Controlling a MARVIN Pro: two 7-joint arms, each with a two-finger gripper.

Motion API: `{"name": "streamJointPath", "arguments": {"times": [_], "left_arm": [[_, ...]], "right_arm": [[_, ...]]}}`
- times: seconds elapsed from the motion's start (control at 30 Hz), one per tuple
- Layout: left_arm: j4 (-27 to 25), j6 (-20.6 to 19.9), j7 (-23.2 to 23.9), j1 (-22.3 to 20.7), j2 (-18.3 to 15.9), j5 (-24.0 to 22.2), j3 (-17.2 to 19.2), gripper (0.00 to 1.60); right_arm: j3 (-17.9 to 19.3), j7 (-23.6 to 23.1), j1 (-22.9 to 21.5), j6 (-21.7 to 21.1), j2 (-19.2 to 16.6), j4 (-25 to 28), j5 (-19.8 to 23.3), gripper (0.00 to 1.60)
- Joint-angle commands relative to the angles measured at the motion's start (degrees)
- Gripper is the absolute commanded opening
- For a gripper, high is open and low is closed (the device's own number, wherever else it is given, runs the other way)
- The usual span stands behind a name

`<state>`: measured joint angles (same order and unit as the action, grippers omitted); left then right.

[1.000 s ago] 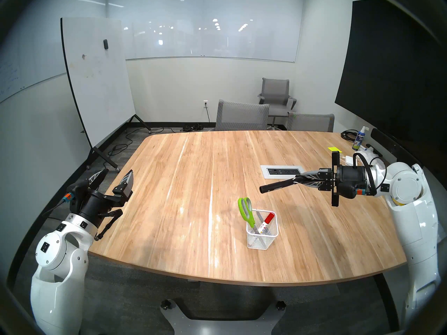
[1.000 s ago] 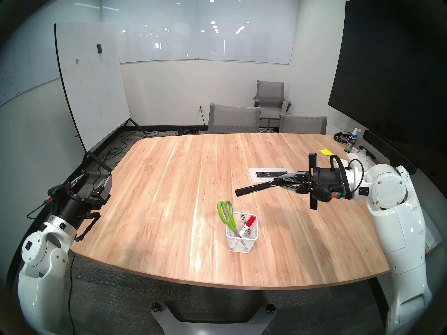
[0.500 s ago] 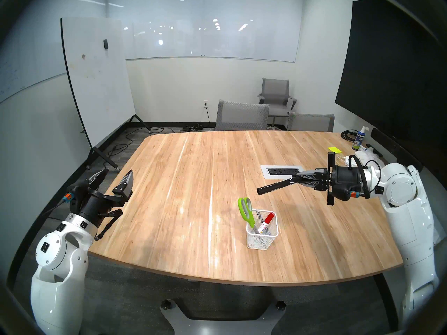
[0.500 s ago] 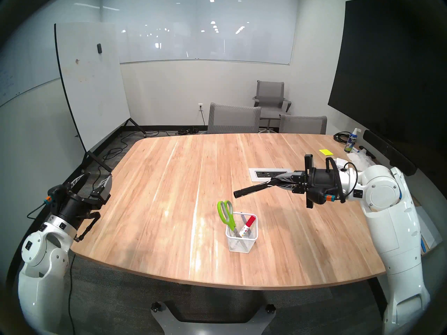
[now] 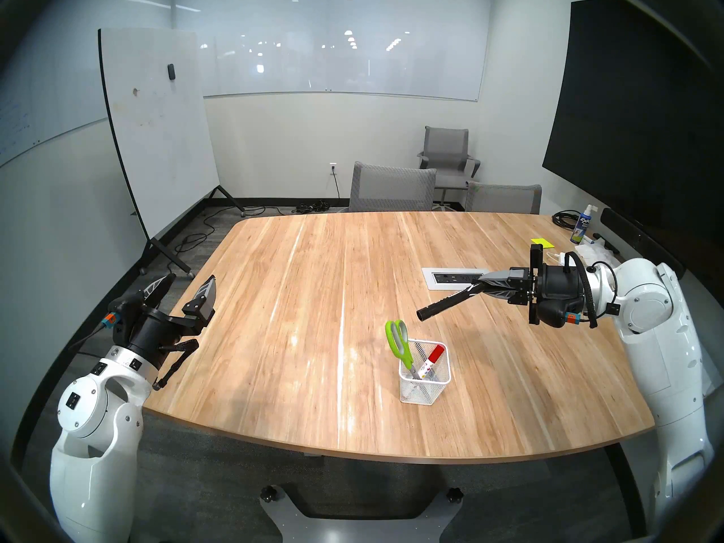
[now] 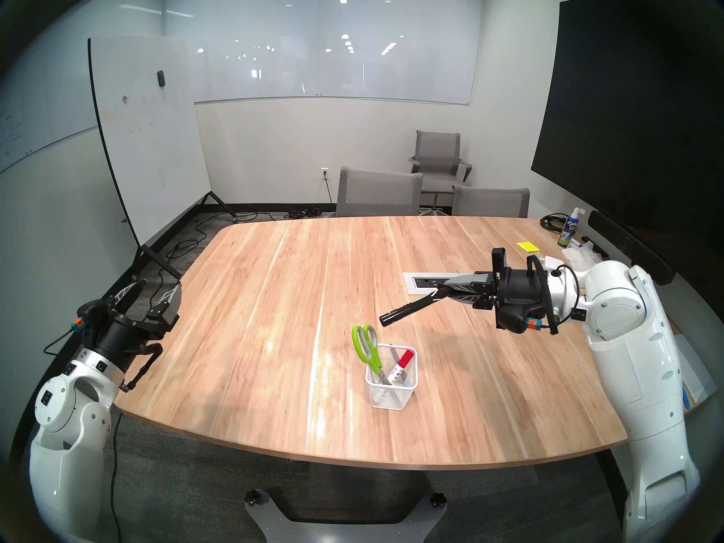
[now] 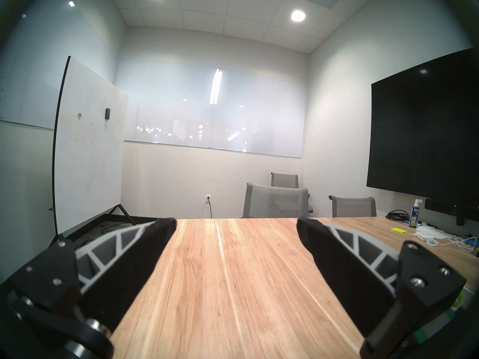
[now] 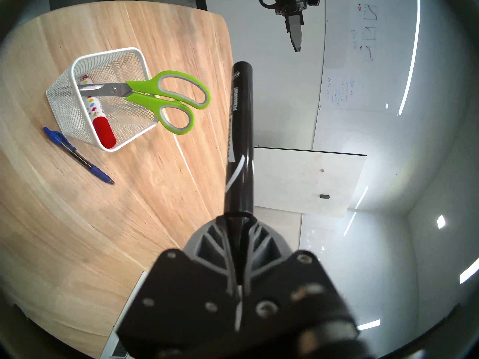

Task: Place the pen, the marker, and the scissors into the pen holder

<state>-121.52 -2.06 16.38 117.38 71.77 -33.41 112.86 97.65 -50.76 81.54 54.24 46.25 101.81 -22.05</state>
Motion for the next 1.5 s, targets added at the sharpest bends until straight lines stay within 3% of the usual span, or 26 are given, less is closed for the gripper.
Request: {"name": "streamJointPath", "arguments": {"times": [0.0, 0.9, 1.47], "left_arm": [[-1.0, -0.2, -0.1, -0.1, -0.1, -0.1, 0.2, 1.60], [-0.9, -0.2, 0.3, -0.2, 0.2, 0.1, 0.3, 1.60], [-0.9, -0.3, 0.4, -0.3, 0.4, 0.3, 0.4, 1.60]], "right_arm": [[-1.2, 0.6, -1.8, 0.8, -2.2, 0.0, -2.7, 0.00], [-9.2, 13.9, -5.1, 0.8, -8.2, 1.3, -16.9, 0.00], [-15.2, 28.1, -6.3, 0.8, -14.6, 2.3, -26.7, 0.00]]}}
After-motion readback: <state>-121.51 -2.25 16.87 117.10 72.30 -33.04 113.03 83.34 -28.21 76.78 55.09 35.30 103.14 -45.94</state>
